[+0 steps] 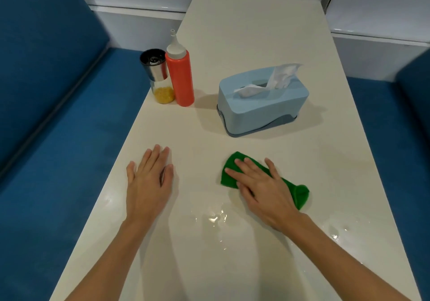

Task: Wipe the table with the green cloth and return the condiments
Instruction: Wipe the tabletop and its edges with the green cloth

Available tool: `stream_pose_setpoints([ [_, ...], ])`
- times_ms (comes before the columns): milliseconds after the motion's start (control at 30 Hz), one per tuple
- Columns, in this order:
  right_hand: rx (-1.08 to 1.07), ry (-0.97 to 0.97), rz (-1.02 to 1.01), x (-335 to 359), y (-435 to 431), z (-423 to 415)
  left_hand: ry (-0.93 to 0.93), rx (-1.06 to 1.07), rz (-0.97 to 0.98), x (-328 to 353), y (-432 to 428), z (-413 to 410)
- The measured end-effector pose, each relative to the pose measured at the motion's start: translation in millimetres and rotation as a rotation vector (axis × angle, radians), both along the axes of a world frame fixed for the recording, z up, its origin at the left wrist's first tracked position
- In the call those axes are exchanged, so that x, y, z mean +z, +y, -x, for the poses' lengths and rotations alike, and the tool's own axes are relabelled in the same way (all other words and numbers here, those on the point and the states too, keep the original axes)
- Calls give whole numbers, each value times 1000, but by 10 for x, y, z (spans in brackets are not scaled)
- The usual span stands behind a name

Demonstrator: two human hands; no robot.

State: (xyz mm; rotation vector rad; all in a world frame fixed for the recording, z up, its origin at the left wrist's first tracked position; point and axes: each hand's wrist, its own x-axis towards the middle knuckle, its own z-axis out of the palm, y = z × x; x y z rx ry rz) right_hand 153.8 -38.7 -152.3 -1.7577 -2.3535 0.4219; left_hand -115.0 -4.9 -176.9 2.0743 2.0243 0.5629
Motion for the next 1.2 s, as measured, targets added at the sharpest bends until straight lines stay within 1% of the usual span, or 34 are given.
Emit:
stream_pose_setpoints([
  [167, -20, -23, -49, -68, 488, 549, 18, 6, 8, -5, 10, -20],
  [300, 58, 21, -22, -101, 593, 937, 22, 1, 6, -6, 17, 6],
  [367, 156, 17, -45, -97, 433, 881, 17, -2, 7, -7, 16, 1],
  [467, 273, 9, -29, -61, 213, 533, 4, 1, 12, 0, 10, 3],
  [567, 255, -30, -15, -22, 212, 231, -13, 7, 15, 9, 3, -7],
  [633, 227, -56, -5, -20, 384, 267, -15, 16, 8, 4, 8, -16],
  [800, 109, -77, -70, -99, 926, 883, 0, 19, -8, -8, 19, -28],
  [833, 82, -84, -61, -107, 959, 1001, -1, 18, -10, -9, 22, -22],
  [900, 61, -40, -51, -128, 914, 1138, -8, 21, -12, -8, 23, -15],
  [967, 144, -9, -78, -100, 726, 1094, -28, 23, -18, 0, 22, -23],
  [1067, 349, -8, -56, -98, 377, 724, -42, 31, -20, 4, 18, -20],
  [1133, 396, -29, -32, -67, 227, 410, -38, 34, -19, 8, 6, -23],
  [1200, 382, -81, -17, -42, 243, 217, -42, 39, -21, 18, 1, -33],
])
